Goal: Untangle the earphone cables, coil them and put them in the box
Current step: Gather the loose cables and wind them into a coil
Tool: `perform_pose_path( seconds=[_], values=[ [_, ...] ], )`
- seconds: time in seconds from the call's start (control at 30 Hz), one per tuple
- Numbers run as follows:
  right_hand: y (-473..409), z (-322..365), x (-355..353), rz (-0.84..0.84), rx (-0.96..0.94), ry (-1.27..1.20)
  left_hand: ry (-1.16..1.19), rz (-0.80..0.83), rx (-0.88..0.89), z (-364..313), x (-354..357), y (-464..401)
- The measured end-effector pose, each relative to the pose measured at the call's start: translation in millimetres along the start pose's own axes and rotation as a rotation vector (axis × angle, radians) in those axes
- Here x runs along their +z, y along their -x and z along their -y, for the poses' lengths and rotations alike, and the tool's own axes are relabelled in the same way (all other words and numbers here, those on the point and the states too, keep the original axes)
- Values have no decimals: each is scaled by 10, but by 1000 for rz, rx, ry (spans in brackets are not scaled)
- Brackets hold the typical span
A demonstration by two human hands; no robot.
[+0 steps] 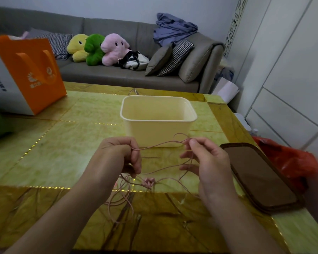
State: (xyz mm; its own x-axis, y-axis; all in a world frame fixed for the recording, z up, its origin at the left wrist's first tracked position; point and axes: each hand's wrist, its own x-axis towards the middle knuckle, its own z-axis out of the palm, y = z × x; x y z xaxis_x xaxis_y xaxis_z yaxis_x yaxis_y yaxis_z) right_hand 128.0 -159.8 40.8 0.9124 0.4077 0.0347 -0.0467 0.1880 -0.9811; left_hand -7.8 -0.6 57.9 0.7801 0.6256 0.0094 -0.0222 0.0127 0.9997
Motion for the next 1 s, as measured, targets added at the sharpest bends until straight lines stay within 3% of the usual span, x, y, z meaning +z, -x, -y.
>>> perform_pose_path(
  seconds=[0.1, 0.27, 0.4, 0.57, 0.73, 0.83, 0.93, 1.0],
  values=[
    [-74, 32, -81, -21, 25, -83, 55, -101, -41, 35, -36, -35],
    [-187, 114, -266, -126, -1, -121, 432, -285, -146, 71, -205, -171],
    [-316, 127, -458, -305, -130, 83, 447, -401, -126, 96, -376, -234],
    [-315, 195, -536, -342, -454, 513, 424, -464, -141, 52, -467, -250],
    [-296, 166, -538, -341, -527, 746, 374, -294, -105, -49, -429, -190],
    [-257, 123, -475, -189, -370, 937, 374, -139, -42, -67, -328, -156],
    [-187, 104, -356, -3, -77, 1215, 374, -36, -4, -105, -232, -114],
    [-99, 86, -256, 13, -90, 1398, 376, 22, 7, -135, -186, -89]
  ],
)
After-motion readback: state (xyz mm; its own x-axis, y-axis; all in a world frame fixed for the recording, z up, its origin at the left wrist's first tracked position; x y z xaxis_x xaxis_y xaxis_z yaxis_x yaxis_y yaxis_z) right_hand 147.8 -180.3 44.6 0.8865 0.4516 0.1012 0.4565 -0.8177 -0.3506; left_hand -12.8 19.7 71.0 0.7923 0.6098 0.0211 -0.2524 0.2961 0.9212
